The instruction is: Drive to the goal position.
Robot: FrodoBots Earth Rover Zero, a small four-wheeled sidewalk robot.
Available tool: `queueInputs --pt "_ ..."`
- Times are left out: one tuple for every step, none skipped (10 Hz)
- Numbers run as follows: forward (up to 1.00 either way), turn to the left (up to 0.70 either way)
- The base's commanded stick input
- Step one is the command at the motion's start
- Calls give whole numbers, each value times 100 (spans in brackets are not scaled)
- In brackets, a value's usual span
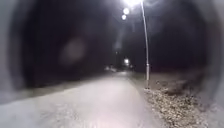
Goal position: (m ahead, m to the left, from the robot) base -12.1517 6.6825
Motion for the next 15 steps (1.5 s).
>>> queueInputs --pt "0 70" --pt "0 70" --pt "0 70" --pt "0 70" --pt "0 70" --pt "0 70" --pt "0 70" --pt "0 70" --pt "0 70" --pt "0 70" --pt "0 70" --pt "0 70" --pt "0 70" --pt "0 70" --pt "0 70"
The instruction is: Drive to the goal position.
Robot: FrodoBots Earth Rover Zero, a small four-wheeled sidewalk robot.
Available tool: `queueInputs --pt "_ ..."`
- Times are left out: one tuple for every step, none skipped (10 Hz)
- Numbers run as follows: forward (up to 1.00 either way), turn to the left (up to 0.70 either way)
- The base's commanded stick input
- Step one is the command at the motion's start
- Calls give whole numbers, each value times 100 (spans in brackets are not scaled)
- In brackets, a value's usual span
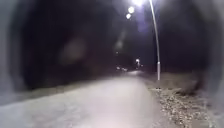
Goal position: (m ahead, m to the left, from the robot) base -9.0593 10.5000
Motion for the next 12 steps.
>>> queueInputs --pt "0 70" --pt "0 70" --pt "0 70" --pt "0 70" --pt "0 70" --pt "0 70" --pt "0 70" --pt "0 70" --pt "0 70" --pt "0 70" --pt "0 70" --pt "0 70"
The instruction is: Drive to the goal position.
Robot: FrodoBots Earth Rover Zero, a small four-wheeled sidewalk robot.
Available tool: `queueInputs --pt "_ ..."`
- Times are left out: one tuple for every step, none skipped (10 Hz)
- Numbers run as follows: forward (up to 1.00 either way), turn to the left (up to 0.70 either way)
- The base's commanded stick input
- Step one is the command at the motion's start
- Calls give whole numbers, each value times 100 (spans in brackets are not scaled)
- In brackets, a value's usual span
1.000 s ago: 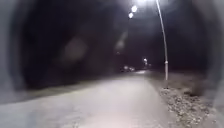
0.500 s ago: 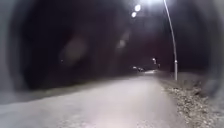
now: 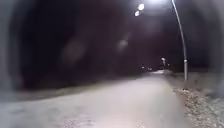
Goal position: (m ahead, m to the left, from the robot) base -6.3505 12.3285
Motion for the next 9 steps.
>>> queueInputs --pt "0 70" --pt "0 70" --pt "0 70" --pt "0 70" --pt "0 70" --pt "0 70" --pt "0 70" --pt "0 70" --pt "0 70"
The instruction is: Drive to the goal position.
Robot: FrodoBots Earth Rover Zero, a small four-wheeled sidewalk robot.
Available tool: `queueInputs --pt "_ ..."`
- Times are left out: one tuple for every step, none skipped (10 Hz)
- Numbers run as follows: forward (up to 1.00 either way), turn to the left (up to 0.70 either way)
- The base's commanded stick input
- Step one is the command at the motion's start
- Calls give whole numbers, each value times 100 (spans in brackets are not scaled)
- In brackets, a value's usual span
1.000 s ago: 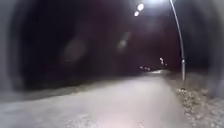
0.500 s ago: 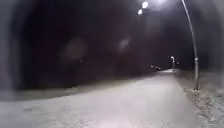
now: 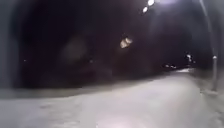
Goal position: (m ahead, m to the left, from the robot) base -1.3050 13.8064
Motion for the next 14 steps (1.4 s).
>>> queueInputs --pt "0 70" --pt "0 70" --pt "0 70" --pt "0 70" --pt "0 70" --pt "0 70" --pt "0 70" --pt "0 70" --pt "0 70" --pt "0 70" --pt "0 70" --pt "0 70" --pt "0 70" --pt "0 70"
